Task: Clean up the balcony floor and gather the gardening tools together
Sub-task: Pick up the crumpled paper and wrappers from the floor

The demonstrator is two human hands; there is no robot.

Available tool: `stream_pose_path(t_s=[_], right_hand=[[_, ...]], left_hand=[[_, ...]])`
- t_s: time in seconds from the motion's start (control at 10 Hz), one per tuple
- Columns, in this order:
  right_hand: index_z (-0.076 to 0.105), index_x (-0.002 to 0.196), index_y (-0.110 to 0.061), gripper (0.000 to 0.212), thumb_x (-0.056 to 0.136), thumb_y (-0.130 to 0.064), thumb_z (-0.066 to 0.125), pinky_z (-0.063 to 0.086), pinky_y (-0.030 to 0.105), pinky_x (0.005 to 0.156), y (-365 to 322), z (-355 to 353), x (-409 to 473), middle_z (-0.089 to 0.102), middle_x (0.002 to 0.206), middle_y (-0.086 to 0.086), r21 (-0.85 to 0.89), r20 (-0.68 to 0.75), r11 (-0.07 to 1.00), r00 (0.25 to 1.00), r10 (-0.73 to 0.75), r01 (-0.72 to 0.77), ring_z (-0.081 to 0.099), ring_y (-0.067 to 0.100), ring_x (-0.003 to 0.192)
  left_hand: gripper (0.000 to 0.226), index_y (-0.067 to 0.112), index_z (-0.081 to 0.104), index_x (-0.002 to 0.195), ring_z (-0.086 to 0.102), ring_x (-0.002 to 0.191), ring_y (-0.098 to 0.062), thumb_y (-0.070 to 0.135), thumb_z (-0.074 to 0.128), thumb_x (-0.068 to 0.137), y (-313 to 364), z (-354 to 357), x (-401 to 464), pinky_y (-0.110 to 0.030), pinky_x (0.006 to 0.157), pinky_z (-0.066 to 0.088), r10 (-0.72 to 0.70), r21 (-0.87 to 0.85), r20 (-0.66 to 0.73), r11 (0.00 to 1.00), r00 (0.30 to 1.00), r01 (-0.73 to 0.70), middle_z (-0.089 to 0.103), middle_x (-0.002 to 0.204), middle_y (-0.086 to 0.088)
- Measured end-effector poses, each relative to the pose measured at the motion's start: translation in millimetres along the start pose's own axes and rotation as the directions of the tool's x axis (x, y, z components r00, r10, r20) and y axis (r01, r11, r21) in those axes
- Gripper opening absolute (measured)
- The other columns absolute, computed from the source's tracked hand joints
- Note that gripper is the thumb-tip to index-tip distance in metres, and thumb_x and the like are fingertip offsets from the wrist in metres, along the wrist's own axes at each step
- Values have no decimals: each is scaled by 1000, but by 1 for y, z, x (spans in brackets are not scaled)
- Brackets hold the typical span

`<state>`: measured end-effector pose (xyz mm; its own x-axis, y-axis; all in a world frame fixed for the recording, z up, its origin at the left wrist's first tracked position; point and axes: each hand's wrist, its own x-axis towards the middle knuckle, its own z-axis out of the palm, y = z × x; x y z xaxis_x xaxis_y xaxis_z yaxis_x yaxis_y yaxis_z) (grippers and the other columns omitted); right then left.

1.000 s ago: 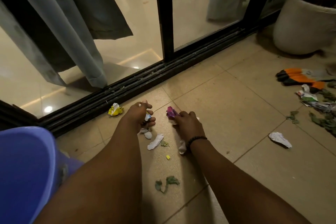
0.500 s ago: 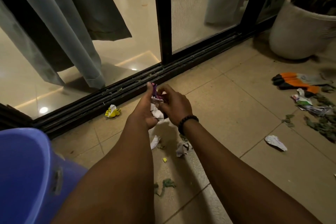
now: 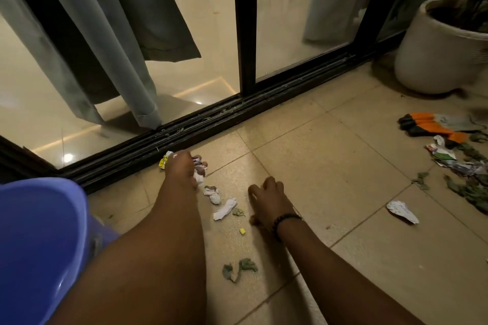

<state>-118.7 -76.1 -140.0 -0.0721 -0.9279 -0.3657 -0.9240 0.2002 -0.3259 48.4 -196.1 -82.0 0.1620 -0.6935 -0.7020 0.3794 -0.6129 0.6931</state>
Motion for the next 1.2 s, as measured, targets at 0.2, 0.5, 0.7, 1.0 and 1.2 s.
stream_pose_path(t_s=[0.2,0.5,0.7,1.0,1.2], right_hand=[[61,109,-11,23,89,-1,54,50,34,84,-19,2,8,52,118,6,362,-286,912,954,-87,192,54,26,101],[61,111,-11,21,90,-15,64,53,37,85,-60,26,31,52,117,6,4,-72,924,921,-382,383,55,25,105],[55,105,-23,26,86,-39,48,51,50,88,-115,-5,66,57,109,4,550,-48,823,989,-143,146,59,27,92],[32,147,-33,45,103,-28,37,45,41,89,-148,2,104,46,130,17,191,47,921,934,-355,341,51,37,111],[41,139,-21,47,96,-8,55,46,36,82,-139,7,101,48,132,8,-221,40,817,843,-537,532,45,28,116]], left_hand=[[20,6,56,86,57,53,-21,8,42,100,10,-14,3,-14,35,35,173,67,-226,985,959,-162,58,74,-13],[21,10,63,98,61,59,-19,16,43,99,22,-33,17,-24,46,48,214,37,-375,976,902,-216,64,86,-10],[26,28,58,110,69,102,-30,9,50,94,30,-37,24,-46,85,60,380,151,-514,923,769,-354,66,116,-13],[34,24,56,128,59,101,-22,6,48,100,32,-29,14,-40,89,57,455,281,-413,888,789,-365,55,112,-5],[24,27,53,114,66,107,-38,12,47,97,38,-41,25,-45,86,55,417,268,-316,901,852,-342,63,118,-18]])
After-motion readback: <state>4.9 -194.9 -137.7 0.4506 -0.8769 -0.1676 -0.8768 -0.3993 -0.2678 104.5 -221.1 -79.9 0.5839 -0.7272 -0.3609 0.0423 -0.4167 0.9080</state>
